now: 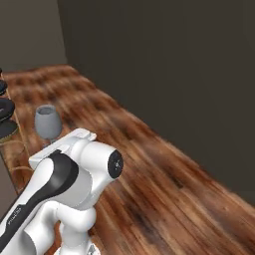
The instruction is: Retrieve the wine glasses from the counter and place one next to each plate.
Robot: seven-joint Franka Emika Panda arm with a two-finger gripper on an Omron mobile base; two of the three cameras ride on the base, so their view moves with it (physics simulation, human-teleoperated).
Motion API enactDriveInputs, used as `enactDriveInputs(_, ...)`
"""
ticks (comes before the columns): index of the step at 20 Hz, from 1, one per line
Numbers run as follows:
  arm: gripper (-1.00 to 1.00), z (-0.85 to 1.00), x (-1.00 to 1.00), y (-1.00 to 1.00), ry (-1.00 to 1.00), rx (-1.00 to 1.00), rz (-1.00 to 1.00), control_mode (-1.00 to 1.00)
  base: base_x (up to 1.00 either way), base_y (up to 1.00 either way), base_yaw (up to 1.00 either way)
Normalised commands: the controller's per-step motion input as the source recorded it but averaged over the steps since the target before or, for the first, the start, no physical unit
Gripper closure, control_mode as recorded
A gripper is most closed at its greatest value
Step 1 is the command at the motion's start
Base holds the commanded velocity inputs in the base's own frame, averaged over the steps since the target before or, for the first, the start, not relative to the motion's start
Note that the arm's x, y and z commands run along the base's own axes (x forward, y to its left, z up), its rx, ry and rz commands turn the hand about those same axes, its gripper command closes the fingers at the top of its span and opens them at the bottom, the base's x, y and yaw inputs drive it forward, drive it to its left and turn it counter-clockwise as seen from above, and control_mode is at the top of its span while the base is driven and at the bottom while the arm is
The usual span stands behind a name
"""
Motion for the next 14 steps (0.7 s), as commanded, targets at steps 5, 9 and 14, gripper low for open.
enactDriveInputs(5,1.00,0.00,0.00,0.00,0.00,0.00,0.00,1.00,1.00,-0.55,0.69)
enactDriveInputs(9,1.00,0.00,0.00,0.00,0.00,0.00,0.00,1.00,1.00,-0.64,0.66)
enactDriveInputs(14,1.00,0.00,0.00,0.00,0.00,0.00,0.00,1.00,0.99,-0.88,0.57)
